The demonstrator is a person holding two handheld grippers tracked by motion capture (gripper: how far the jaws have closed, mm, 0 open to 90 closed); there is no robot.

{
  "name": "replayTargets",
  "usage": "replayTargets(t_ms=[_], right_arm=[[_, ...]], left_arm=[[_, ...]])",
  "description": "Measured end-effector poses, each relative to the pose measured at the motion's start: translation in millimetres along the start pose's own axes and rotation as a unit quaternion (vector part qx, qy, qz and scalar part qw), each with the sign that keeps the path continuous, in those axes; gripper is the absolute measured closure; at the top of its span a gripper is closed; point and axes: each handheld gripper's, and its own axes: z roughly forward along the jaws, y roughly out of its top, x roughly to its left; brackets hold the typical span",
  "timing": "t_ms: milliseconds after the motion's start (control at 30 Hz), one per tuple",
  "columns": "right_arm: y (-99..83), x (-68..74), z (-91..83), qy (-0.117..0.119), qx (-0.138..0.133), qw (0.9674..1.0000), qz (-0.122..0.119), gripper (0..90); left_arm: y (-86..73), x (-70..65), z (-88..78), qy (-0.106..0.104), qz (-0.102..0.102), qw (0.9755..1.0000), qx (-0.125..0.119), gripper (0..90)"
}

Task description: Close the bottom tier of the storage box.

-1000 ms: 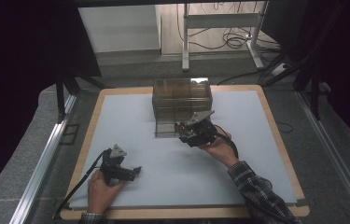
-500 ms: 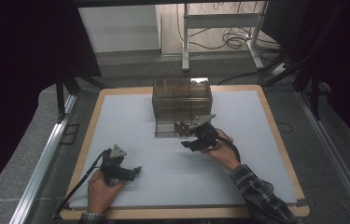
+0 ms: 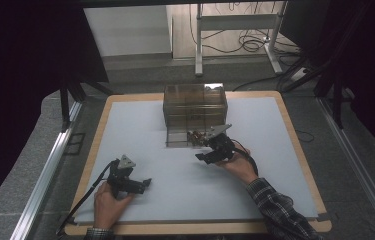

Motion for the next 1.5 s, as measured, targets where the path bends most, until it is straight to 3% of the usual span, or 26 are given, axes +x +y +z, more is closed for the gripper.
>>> replayTargets(t_ms=[800, 1500], right_arm=[[-2.5, -7.6, 10.3, 0.004, 0.003, 0.9999, 0.009, 34.8], [0.1, -7.9, 14.1, 0.001, 0.007, 1.0000, 0.002, 35.1]], left_arm=[[0.0, 0.1, 0.0, -0.001, 0.000, 1.0000, 0.000, 0.0], [0.0, 0.1, 0.0, 0.000, 0.000, 1.0000, 0.000, 0.0]])
